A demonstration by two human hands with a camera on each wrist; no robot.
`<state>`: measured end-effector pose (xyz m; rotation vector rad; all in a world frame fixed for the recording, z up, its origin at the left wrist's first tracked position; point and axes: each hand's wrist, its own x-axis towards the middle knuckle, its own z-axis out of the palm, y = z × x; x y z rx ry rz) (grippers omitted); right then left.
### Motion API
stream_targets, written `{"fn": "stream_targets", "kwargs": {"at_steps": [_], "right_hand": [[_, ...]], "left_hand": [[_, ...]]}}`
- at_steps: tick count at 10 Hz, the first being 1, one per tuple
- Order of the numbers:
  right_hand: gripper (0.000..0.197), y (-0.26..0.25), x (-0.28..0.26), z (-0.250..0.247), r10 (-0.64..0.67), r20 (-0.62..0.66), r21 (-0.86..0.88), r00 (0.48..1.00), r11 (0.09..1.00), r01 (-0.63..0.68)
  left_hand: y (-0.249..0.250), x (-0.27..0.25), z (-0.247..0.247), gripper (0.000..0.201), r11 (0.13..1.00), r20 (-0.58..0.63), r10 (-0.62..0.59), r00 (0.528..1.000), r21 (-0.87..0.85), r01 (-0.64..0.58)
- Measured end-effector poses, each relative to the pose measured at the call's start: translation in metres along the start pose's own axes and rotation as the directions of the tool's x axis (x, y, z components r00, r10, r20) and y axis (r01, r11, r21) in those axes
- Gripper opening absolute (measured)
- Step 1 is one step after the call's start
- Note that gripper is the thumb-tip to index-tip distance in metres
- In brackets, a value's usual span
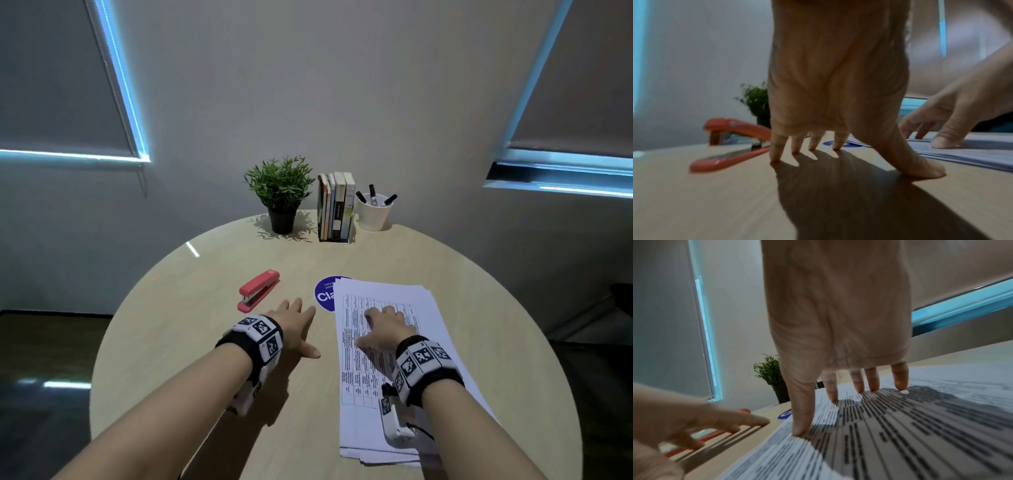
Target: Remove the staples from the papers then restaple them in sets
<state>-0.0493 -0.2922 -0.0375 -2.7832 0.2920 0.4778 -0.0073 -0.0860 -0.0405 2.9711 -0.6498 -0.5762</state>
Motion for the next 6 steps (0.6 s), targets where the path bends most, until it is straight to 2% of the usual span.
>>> {"fn": "stream_targets", "kwargs": {"at_steps": [3,5,6], "right_hand": [[0.075,0.006,0.010,0.000,-0.040,0.021,-0.077,0.999,0.996,0.041],[0.074,-0.002,-0.003,-0.012,-0.015,0.064,-0.070,0.998,0.997,0.019],[0.074,-0.005,-0.010,-0.026,0.002,0.093,-0.018,0.996,1.000,0.000]], "left_hand": [[0.003,0.019,-0.003,0.100,0.992,0.001,-0.017,1.000,0.126,0.017],[0.008,0.005,-0.017,0.097,0.992,0.054,-0.038,0.998,0.120,0.032],[0.014,0.004,-0.034,0.089,0.997,0.094,-0.078,0.993,0.031,0.075]]}}
